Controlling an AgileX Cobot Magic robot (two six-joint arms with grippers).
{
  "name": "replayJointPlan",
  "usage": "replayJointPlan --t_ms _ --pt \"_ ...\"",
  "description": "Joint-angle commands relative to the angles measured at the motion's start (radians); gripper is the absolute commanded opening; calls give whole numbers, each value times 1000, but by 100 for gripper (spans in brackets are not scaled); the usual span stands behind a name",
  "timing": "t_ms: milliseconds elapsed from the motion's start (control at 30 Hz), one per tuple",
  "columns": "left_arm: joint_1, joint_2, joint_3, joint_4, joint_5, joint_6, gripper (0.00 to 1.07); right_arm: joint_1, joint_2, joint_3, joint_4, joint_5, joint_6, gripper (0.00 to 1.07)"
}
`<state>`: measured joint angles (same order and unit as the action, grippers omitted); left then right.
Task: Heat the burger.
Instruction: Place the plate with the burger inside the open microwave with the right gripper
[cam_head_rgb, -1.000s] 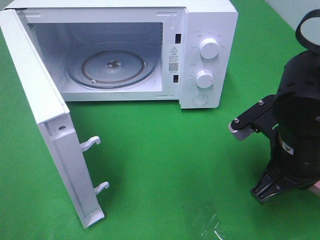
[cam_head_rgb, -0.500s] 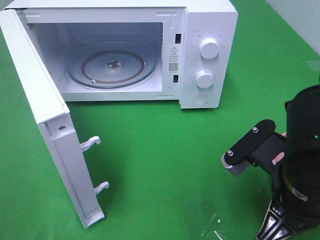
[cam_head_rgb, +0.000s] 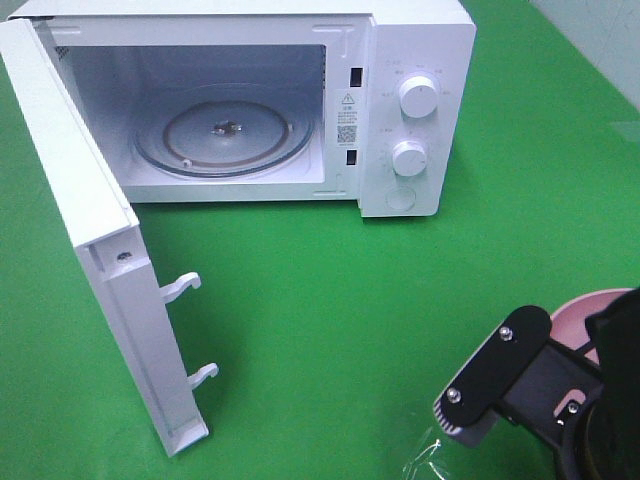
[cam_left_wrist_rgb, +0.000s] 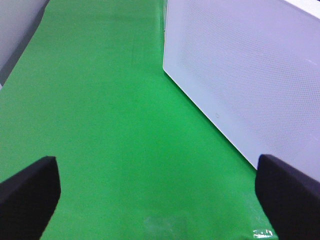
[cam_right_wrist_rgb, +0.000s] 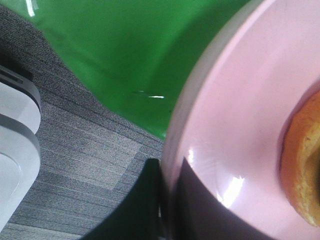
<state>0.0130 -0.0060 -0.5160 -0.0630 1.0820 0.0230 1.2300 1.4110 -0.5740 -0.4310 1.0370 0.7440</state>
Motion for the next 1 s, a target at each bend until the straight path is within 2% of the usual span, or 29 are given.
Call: replayJointPlan --t_ms 33,300,633,1000 --pt "-1 -4 0 2 -12 -4 98 45 -9 6 -28 54 28 0" --pt "-1 -4 0 2 -12 -4 98 164 -9 6 -38 51 24 0" --pt "-1 -4 0 2 -12 -4 98 167 -9 6 -113 48 -75 0" --pt "-1 -4 0 2 -12 -4 98 167 -9 6 -256 41 -134 0"
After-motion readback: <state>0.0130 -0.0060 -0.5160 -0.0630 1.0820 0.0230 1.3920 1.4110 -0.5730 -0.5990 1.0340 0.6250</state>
